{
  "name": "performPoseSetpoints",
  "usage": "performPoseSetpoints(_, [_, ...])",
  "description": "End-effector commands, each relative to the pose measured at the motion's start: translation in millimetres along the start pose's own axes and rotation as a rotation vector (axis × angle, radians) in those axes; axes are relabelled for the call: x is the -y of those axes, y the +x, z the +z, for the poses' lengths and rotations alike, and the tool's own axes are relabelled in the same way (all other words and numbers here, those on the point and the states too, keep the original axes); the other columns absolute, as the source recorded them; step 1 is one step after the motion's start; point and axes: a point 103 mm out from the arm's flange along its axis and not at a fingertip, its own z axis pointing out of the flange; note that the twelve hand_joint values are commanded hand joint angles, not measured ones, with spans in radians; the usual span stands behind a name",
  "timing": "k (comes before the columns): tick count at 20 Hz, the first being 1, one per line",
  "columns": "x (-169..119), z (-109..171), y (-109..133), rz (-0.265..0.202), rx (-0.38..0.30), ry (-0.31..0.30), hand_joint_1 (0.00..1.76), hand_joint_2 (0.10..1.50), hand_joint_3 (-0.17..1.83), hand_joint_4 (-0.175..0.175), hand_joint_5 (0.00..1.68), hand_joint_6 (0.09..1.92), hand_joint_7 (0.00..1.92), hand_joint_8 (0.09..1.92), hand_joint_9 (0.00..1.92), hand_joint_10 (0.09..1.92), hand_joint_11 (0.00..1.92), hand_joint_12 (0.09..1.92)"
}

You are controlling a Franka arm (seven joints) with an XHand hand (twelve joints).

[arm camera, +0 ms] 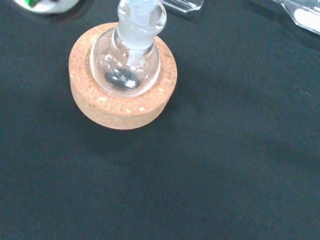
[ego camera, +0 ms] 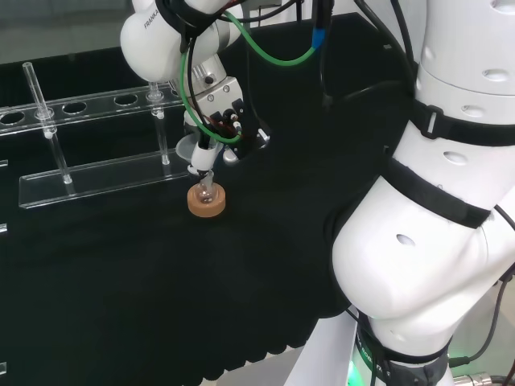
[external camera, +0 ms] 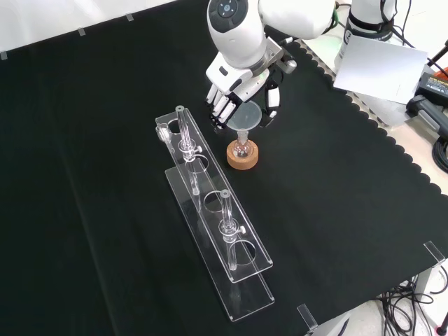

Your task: Place the funnel on the round-bottom flask.

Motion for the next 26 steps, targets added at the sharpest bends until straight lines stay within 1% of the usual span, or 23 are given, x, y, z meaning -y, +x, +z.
performPoseSetpoints(1, [-1.0, 0.8, 0.7, 0.002, 0.01, 0.005, 0.72, 0.63, 0.61, -0.045, 0.42, 0.33, 0.4, 0.76, 0.77, 0.57, 0.6, 1.26])
performPoseSetpoints(5, [-1.4, 1.2, 1.1, 0.004, 0.004, 0.006, 0.72, 0.64, 0.61, -0.046, 0.42, 0.32, 0.39, 0.76, 0.76, 0.57, 0.6, 1.26])
performPoseSetpoints(7, [-1.1, 2.0, 0.3, 0.014, -0.002, 0.004, 0.71, 0.64, 0.61, -0.046, 0.42, 0.32, 0.39, 0.76, 0.76, 0.57, 0.59, 1.26])
performPoseSetpoints(11, [-2.8, 2.3, 1.6, 0.008, 0.007, 0.006, 0.71, 0.64, 0.6, -0.047, 0.41, 0.31, 0.38, 0.76, 0.75, 0.57, 0.59, 1.26])
performPoseSetpoints(20, [-4.2, 3.0, 1.8, -0.003, 0.003, 0.004, 0.71, 0.64, 0.6, -0.047, 0.41, 0.3, 0.37, 0.76, 0.75, 0.57, 0.59, 1.26])
performPoseSetpoints(26, [-5.3, 2.9, 2.9, 0.001, 0.012, 0.006, 0.71, 0.64, 0.6, -0.047, 0.41, 0.29, 0.37, 0.76, 0.74, 0.57, 0.58, 1.26])
